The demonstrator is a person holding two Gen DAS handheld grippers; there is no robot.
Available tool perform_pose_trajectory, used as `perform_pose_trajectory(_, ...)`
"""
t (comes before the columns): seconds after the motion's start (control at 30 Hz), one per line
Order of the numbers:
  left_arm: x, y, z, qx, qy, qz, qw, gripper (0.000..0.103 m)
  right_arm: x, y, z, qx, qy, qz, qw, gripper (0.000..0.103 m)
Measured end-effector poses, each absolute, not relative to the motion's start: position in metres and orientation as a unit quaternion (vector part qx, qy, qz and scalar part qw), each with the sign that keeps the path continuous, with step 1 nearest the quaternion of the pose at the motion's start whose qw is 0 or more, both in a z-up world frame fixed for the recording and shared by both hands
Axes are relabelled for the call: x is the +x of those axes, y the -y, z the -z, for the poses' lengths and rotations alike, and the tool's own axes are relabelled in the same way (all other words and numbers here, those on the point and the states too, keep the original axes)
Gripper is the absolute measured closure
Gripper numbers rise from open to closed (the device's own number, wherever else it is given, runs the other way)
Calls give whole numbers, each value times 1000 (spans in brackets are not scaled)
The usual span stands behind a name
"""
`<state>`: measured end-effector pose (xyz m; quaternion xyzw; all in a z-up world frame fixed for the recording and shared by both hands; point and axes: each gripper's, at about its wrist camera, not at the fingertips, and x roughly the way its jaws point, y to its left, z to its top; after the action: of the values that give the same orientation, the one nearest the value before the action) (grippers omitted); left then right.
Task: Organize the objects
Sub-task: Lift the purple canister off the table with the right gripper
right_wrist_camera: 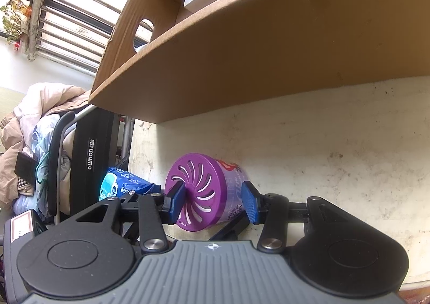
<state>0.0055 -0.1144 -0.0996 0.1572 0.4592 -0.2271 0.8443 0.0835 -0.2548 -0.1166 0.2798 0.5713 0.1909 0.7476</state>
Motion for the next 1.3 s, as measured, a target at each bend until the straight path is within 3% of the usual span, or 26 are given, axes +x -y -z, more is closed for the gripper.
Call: perform_pose_trajectory(1.3,-3,115,88,141,-456,222,850,39,83,252,112,280,-572,-181,749,52)
